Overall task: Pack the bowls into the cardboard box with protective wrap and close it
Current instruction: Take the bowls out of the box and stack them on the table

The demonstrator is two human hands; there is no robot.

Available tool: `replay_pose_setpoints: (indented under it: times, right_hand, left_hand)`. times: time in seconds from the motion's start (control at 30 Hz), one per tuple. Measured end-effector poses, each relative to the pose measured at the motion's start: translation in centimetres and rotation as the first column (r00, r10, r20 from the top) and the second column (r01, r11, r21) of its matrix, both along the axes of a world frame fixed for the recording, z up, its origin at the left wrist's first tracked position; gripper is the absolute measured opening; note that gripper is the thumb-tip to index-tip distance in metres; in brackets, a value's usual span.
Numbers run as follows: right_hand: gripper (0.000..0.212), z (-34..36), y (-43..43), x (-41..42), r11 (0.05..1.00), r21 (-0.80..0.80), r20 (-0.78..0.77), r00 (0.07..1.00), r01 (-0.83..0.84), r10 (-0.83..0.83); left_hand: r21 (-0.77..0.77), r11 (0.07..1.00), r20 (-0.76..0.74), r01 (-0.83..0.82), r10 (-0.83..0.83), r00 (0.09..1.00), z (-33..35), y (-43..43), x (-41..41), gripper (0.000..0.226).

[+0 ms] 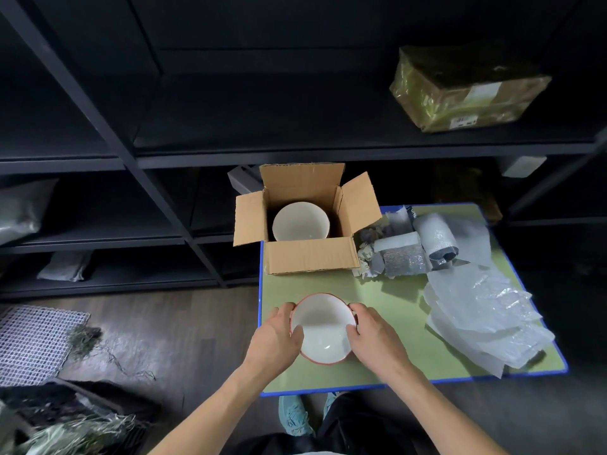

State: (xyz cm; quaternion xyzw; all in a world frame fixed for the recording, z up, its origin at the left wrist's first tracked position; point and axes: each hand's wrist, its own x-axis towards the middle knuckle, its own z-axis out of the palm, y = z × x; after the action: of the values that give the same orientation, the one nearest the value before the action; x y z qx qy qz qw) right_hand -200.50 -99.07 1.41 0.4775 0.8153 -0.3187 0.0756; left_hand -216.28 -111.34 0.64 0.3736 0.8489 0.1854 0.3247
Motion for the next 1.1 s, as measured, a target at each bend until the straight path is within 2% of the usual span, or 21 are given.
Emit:
replay_pose_setpoints:
  times: [0.2,0.3,0.57,0.67,0.8,0.93,1.1]
  right_hand:
    - [0.034,2.7,0.7,-0.1,0.973,0.191,-0.015,0.991,-0.129,0.134]
    - [0.035,4.8,1.4,-0.8,0.954,0.236,-0.039,0.979,-0.185,0.199]
    - [0.029,9.7,3.8,-4.9,0.919,0.339,-0.152,0.952,-0.201,0.264]
    - [0.029,9.5,5.5,-6.9,0.917,0.352,-0.174,0.95,-0.187,0.26]
    - [0.028,8.6,7.3,-9.0,0.919,0.353,-0.162,0.956,-0.177,0.246]
    - [0.03,7.9,8.6,-10.7,0.902,0.381,-0.132,0.954,-0.202,0.27]
    - [0.028,7.3,10.1,-13.0,0.89,0.357,0.02,0.955,-0.283,0.295]
  left_hand:
    - [0.151,0.986,-0.165,0.075,-0.05,0.985,2.2,0.3,-0.3,0.032]
    - [0.251,0.961,-0.243,0.114,-0.052,0.969,4.0,0.5,-0.7,0.027]
    - [0.421,0.894,-0.423,0.155,0.042,0.905,8.5,3.7,-4.1,0.017]
    - [0.36,0.925,-0.495,0.121,0.08,0.865,8.6,5.3,-6.3,0.03]
    - [0.094,0.985,-0.57,0.141,-0.063,0.819,6.7,6.9,-8.7,0.071]
    - [0.137,0.988,-0.579,0.065,0.027,0.815,5.9,7.6,-8.6,0.057]
    - [0.114,0.993,-0.541,0.002,0.06,0.839,6.0,8.2,-8.1,0.066]
